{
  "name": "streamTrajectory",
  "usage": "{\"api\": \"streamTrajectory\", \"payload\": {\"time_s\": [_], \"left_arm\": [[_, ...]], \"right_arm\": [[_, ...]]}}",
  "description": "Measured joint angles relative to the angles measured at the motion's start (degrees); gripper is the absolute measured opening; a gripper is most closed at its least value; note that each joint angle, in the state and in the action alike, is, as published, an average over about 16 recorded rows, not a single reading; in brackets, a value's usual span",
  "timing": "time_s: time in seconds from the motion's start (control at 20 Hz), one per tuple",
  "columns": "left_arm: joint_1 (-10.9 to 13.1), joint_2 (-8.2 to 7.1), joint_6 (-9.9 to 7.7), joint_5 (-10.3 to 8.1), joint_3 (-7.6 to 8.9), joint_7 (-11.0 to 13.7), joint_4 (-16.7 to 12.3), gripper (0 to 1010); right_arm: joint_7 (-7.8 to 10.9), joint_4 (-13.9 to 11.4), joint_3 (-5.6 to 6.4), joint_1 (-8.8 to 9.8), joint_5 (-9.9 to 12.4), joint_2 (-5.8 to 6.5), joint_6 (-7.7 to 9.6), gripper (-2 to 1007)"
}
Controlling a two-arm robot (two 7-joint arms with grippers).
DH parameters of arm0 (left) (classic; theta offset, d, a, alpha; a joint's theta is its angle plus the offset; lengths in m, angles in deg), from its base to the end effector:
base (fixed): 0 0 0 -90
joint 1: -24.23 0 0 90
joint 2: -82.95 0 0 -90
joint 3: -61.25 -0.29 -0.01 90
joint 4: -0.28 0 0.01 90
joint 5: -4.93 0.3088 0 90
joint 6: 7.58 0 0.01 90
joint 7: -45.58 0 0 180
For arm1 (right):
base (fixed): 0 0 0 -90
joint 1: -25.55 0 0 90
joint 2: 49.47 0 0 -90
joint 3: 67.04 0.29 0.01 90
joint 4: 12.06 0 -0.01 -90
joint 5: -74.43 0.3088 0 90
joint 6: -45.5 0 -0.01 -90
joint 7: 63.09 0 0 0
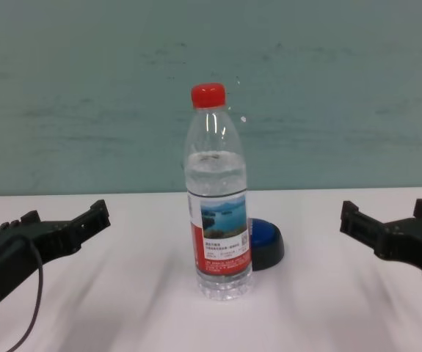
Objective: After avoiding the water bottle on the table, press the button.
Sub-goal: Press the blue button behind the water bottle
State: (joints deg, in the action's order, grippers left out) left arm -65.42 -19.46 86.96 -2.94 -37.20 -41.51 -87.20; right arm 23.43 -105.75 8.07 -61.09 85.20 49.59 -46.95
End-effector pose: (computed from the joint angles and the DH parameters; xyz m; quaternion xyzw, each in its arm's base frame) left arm 0.3226 0.0203 -0.3182 0.0263 -0.0276 0.6357 0.7710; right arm 0.3003 0.0394 -0.3070 0.0185 0.0178 -0.6312 0.7752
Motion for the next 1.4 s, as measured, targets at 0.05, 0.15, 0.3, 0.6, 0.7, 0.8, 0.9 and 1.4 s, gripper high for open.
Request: {"api": "streamTrajectory", "payload": {"time_s": [0.05, 0.15, 0.3, 0.6, 0.7, 0.8, 0.9, 1.4], "left_arm": [[0.0, 0.0, 0.0, 0.0, 0.0, 0.0, 0.0, 1000], [0.0, 0.0, 0.0, 0.0, 0.0, 0.0, 0.0, 1000], [0.0, 0.0, 0.0, 0.0, 0.0, 0.0, 0.0, 1000], [0.0, 0.0, 0.0, 0.0, 0.0, 0.0, 0.0, 1000], [0.0, 0.0, 0.0, 0.0, 0.0, 0.0, 0.0, 1000], [0.0, 0.0, 0.0, 0.0, 0.0, 0.0, 0.0, 1000], [0.0, 0.0, 0.0, 0.0, 0.0, 0.0, 0.0, 1000], [3.48, -1.28, -2.18, 1.9, 1.28, -0.43, -4.96, 1000]], "right_arm": [[0.0, 0.0, 0.0, 0.0, 0.0, 0.0, 0.0, 1003], [0.0, 0.0, 0.0, 0.0, 0.0, 0.0, 0.0, 1003], [0.0, 0.0, 0.0, 0.0, 0.0, 0.0, 0.0, 1003], [0.0, 0.0, 0.0, 0.0, 0.0, 0.0, 0.0, 1003], [0.0, 0.0, 0.0, 0.0, 0.0, 0.0, 0.0, 1003], [0.0, 0.0, 0.0, 0.0, 0.0, 0.0, 0.0, 1003], [0.0, 0.0, 0.0, 0.0, 0.0, 0.0, 0.0, 1003], [0.0, 0.0, 0.0, 0.0, 0.0, 0.0, 0.0, 1003]]}}
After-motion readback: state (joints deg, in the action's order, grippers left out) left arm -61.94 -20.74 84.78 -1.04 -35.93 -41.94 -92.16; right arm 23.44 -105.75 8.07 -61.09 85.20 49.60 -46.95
